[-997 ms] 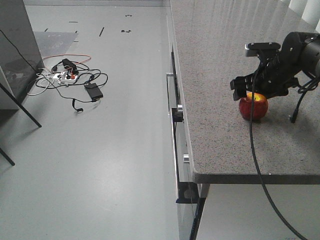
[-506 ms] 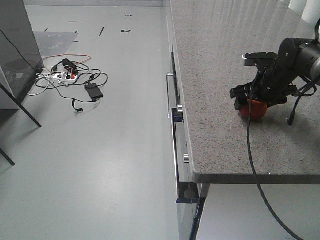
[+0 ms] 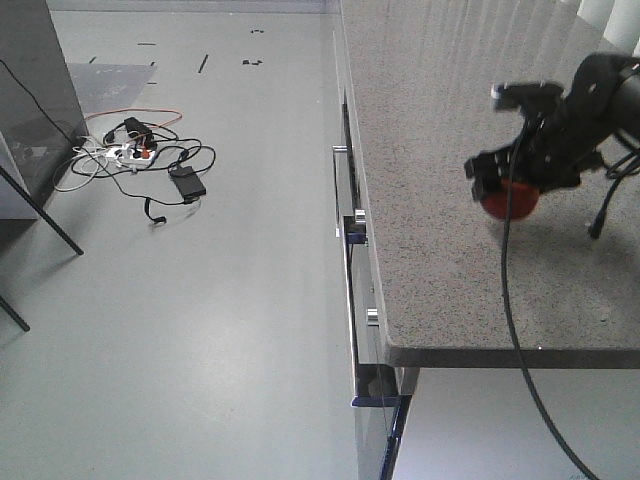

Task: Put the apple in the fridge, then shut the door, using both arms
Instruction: 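Lift the apple off the countertop with the right gripper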

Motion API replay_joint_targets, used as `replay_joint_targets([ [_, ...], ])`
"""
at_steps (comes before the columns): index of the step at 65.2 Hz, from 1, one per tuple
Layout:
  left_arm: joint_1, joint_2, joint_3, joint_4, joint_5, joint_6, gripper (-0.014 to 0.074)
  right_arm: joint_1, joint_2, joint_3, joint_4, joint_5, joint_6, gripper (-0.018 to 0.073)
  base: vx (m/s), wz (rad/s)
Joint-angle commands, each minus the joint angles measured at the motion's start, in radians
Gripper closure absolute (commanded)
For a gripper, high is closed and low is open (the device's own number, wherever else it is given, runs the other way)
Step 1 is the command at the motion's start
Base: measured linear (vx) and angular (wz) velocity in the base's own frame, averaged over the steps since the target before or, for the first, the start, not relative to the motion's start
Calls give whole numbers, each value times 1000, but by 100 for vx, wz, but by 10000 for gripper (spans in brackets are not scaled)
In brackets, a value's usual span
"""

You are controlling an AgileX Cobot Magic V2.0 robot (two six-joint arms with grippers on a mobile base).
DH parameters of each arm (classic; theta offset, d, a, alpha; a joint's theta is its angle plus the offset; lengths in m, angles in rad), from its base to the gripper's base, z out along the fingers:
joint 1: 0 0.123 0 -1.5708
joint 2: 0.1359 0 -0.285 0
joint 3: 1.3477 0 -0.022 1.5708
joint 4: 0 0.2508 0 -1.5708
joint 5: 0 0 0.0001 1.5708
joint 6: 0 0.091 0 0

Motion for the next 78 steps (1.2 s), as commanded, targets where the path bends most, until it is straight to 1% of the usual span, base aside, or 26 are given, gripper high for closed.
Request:
replay_joint_targets([
  [1,1,-16,-18,0,-63,-2,603,-3,-159,-33,85,-94,-77,454,0,0],
  [7,1,-16,-18,0,-63,-2,603,-3,-247,-33,143,-110,-126,458,0,0],
  [13,1,-16,-18,0,-63,-2,603,-3,-345,-33,176,-116,-164,458,0,0],
  [27,1,-16,-18,0,-63,-2,603,-3,-570,-7,186,-90,-184,456,0,0],
  [36,1,-16,-18,0,-63,-2,603,-3,-709,91,186,-93,-202,455,0,0],
  [45,1,-16,-18,0,-63,-2,603,-3,-832,188,187,-141,-205,455,0,0],
  [60,1,-16,-18,0,-63,-2,603,-3,-924,215,187,-134,-207,455,0,0],
  [78,1,-16,-18,0,-63,-2,603,-3,-934,215,189,-134,-207,455,0,0],
])
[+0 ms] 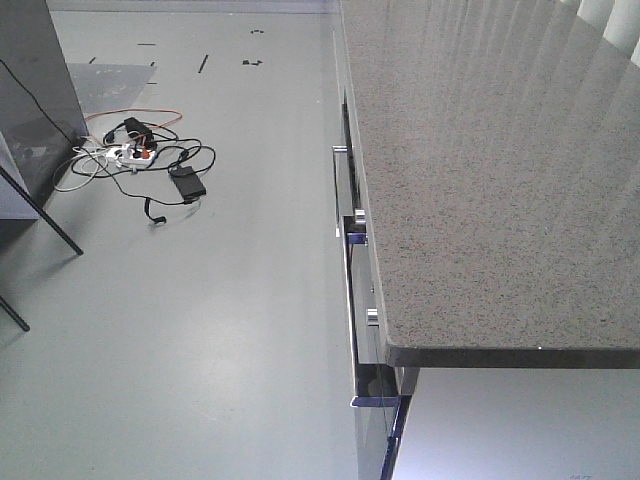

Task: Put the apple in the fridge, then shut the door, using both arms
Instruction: 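Lift the apple off the countertop with the right gripper, then drive the base away from the counter, holding the apple in the right gripper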

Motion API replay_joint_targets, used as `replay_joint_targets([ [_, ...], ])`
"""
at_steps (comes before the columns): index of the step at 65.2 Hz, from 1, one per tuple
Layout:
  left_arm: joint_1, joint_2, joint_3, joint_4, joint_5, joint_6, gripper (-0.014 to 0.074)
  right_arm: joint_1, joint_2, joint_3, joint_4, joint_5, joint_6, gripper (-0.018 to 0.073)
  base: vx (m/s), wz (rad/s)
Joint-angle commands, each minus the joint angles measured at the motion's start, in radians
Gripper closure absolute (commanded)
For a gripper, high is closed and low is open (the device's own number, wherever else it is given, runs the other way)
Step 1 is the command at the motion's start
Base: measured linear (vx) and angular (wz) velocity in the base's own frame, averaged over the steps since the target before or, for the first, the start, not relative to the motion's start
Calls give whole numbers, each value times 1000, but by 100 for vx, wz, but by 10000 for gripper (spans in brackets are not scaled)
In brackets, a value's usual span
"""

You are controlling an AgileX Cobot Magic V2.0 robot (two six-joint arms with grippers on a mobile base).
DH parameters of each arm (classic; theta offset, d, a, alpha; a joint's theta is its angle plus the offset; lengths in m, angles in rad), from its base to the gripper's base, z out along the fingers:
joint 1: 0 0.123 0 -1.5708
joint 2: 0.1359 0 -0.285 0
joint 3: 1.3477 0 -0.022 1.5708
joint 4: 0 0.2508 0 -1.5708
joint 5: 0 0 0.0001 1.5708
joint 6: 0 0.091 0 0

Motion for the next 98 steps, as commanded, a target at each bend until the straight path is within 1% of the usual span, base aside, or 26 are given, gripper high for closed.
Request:
replay_joint_targets([
  [1,1,-16,-18,0,-63,-2,603,-3,-16,-21,17,-89,-11,455,0,0],
  [73,1,-16,-18,0,-63,-2,603,-3,-16,-21,17,-89,-11,455,0,0],
  [98,1,-16,-18,0,-63,-2,603,-3,-16,-21,17,-89,-11,455,1,16],
])
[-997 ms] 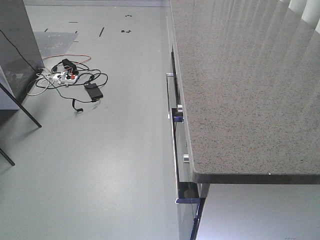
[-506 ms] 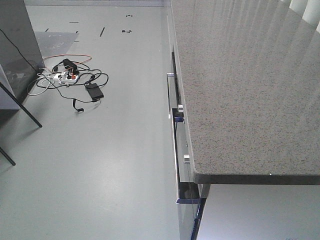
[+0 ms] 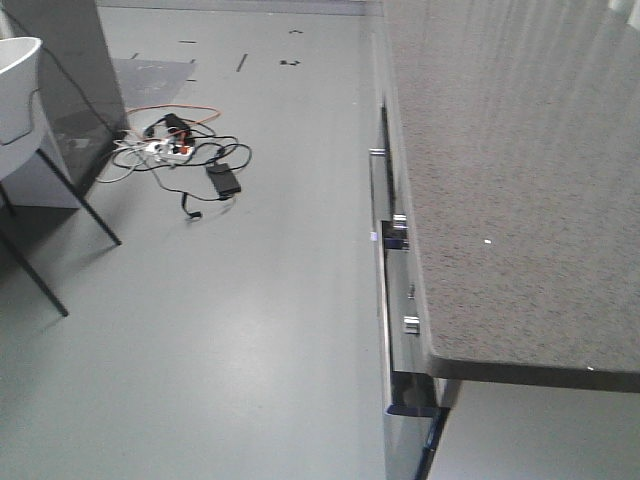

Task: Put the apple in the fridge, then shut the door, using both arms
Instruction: 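Drive the base away from the counter, holding the apple in the right gripper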

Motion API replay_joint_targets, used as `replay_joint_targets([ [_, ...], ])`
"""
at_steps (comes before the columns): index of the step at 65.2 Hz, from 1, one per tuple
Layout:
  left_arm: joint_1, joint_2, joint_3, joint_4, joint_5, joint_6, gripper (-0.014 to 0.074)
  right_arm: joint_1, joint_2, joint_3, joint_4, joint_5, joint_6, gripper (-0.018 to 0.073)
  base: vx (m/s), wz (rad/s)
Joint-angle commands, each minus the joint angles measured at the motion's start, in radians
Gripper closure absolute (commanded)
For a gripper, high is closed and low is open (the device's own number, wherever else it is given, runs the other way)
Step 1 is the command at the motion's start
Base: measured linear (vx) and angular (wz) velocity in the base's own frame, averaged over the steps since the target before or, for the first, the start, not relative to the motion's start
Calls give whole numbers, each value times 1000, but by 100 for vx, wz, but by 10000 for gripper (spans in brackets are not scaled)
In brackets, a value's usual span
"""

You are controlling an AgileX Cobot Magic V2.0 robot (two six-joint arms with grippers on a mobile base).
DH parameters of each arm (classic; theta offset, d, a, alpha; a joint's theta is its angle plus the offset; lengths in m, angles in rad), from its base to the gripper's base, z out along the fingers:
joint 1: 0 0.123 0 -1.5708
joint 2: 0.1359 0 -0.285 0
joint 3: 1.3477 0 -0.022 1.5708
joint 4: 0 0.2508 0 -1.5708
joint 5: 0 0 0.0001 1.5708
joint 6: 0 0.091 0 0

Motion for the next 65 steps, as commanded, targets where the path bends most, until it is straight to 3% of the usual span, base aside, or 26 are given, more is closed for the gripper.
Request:
replay_joint_targets([
  [1,1,-16,-18,0,-63,-2,603,-3,-16,-23,17,-89,-10,455,2,32],
  [65,1,-16,-18,0,-63,-2,603,-3,-16,-23,17,-89,-10,455,5,47],
])
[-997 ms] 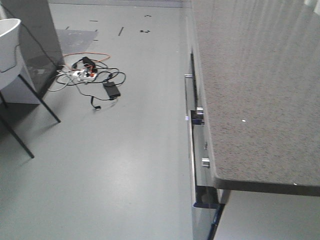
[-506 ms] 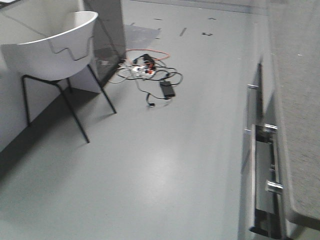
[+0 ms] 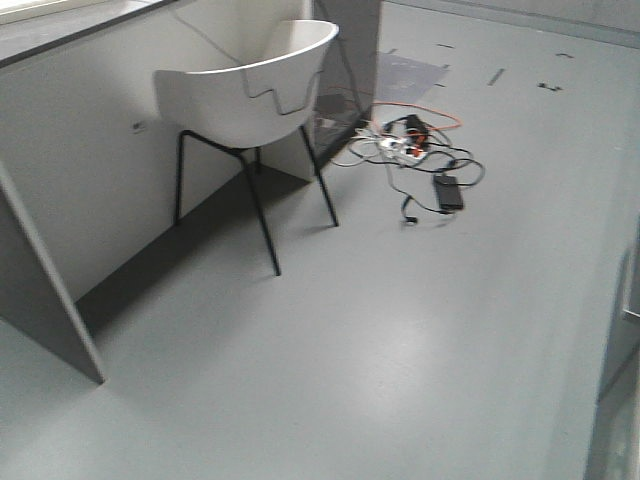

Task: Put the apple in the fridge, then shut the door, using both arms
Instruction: 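Drive the base away from the counter, holding the apple in the right gripper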

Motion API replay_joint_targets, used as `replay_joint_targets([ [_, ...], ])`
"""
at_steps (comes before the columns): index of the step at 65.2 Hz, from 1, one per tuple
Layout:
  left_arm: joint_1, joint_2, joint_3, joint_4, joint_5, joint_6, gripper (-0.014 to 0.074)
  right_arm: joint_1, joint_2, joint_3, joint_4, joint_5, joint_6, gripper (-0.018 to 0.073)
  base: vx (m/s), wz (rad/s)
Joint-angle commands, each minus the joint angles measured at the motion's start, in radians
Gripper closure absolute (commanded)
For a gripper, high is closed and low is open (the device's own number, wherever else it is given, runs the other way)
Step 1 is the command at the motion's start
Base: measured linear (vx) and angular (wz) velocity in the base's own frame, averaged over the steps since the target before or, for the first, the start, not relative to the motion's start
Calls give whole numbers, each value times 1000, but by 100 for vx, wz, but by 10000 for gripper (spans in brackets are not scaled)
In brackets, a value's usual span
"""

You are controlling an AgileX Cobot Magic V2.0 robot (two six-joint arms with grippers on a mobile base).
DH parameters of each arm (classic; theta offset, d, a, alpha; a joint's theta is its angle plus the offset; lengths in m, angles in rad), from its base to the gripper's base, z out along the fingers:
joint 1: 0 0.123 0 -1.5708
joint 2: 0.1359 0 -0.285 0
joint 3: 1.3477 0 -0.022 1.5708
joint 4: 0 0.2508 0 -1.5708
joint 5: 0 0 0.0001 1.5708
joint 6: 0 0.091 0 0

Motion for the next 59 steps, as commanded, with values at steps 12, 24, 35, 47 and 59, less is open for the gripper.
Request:
replay_joint_targets([
  [12,1,-16,-18,0,-63,-2,603,-3,-16,-23,17,-89,-8,455,4,49],
  [24,1,-16,-18,0,-63,-2,603,-3,-16,-23,17,-89,-8,455,3,53],
  [35,1,-16,-18,0,-63,-2,603,-3,-16,-23,17,-89,-8,455,3,43],
  [47,1,-16,-18,0,-63,-2,603,-3,-16,-23,17,-89,-8,455,3,32],
  [59,1,-16,-18,0,-63,-2,603,-3,-16,-23,17,-89,-8,455,3,30],
])
